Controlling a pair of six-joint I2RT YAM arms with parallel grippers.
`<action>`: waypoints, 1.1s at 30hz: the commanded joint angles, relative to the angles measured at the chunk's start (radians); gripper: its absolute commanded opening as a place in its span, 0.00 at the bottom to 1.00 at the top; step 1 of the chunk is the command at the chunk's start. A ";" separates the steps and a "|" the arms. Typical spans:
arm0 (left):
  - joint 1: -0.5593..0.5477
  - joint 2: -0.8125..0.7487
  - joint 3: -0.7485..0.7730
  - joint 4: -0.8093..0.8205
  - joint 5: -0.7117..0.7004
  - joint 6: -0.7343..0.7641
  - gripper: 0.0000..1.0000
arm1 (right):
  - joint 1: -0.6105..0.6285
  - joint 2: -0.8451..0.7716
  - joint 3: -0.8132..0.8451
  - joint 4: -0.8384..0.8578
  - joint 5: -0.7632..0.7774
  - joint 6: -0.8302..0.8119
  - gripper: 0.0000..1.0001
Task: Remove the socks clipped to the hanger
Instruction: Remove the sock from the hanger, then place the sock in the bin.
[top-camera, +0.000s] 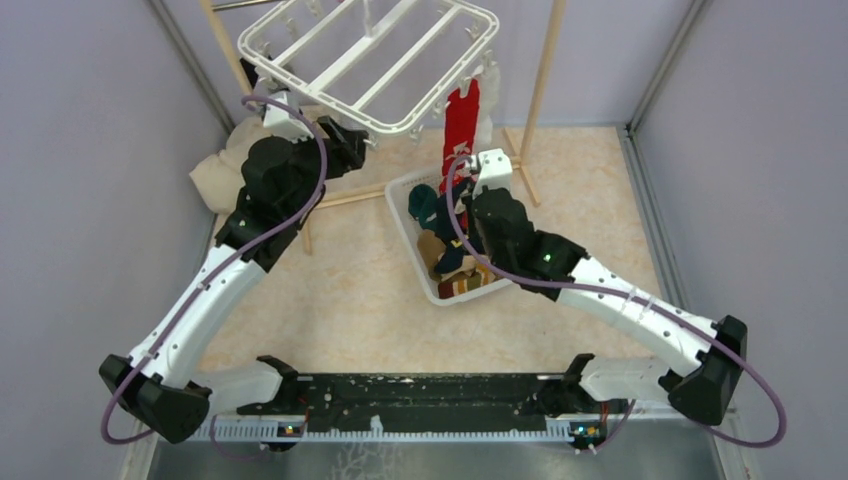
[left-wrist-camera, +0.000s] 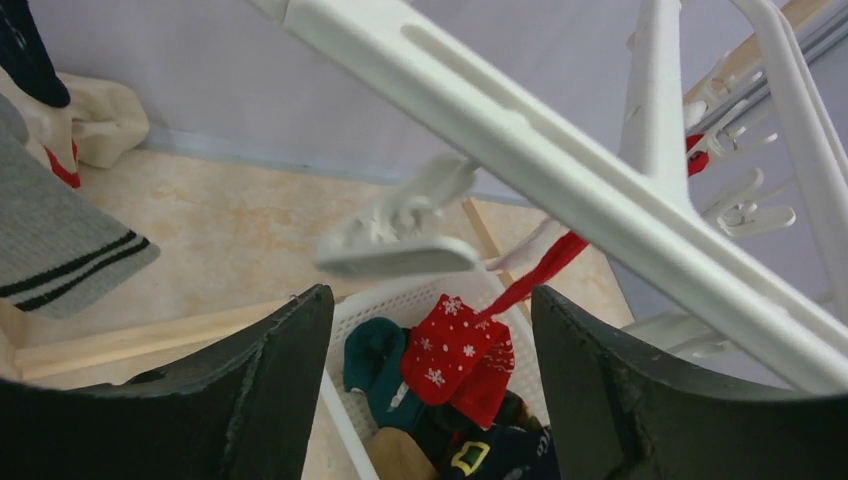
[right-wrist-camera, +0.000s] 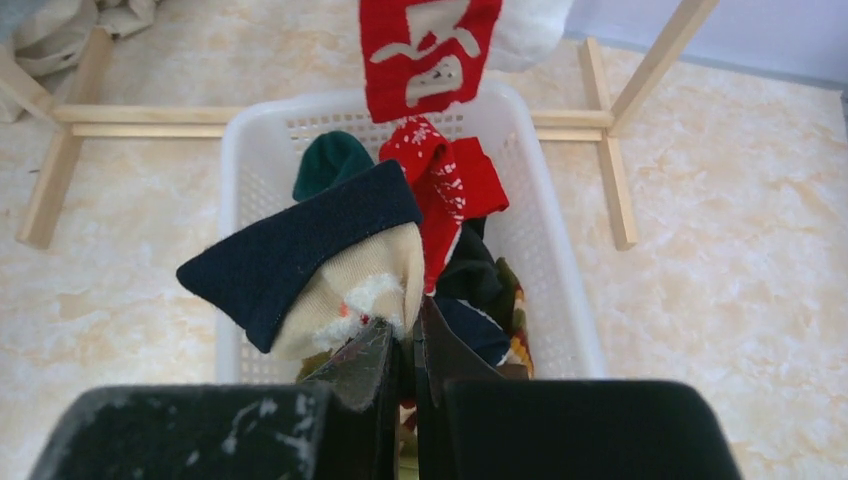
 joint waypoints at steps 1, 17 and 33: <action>-0.006 -0.037 -0.017 -0.084 0.059 0.001 0.81 | -0.118 0.012 0.038 -0.065 -0.224 0.057 0.00; -0.006 -0.280 -0.123 -0.312 0.166 -0.061 0.99 | -0.232 0.208 0.004 -0.035 -0.575 0.194 0.28; -0.006 -0.355 -0.056 -0.524 0.293 -0.127 0.99 | -0.233 0.044 -0.079 -0.103 -0.629 0.380 0.98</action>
